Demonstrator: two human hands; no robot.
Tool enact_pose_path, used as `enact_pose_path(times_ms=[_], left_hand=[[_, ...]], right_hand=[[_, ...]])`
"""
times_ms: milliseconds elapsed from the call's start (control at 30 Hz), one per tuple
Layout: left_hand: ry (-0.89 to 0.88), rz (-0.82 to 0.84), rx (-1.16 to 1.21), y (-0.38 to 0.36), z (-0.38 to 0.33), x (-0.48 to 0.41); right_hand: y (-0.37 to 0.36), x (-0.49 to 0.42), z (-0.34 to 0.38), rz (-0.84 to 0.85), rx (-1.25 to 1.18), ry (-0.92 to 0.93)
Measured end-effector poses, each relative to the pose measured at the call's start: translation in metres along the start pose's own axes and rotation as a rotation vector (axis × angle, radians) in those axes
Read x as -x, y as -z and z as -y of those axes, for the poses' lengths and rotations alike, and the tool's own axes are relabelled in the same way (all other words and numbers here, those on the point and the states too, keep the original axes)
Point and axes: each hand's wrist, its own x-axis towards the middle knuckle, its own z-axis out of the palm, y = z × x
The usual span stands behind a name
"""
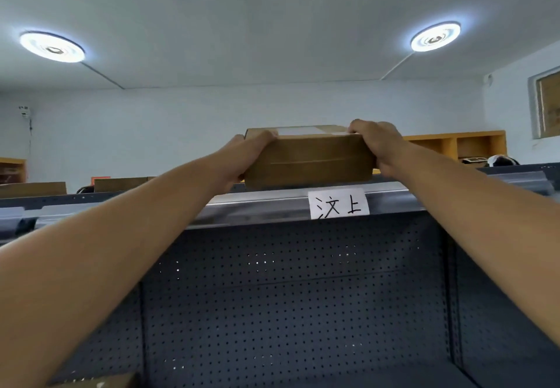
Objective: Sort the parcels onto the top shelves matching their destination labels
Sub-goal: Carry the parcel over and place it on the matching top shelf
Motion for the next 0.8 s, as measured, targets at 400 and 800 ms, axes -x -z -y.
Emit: enact_pose_path(times_ms=[400, 800], left_hand=[[0.190, 0.094, -0.065, -0.007, 0.003, -0.012], [-0.310, -0.250, -0.794, -0.003, 0.016, 0.026]], right_hand=[[0.018, -0.017, -0.019, 0.178, 0.334, -0.037], [0.007, 0.021, -0.029, -0.208, 0.733, 0.409]])
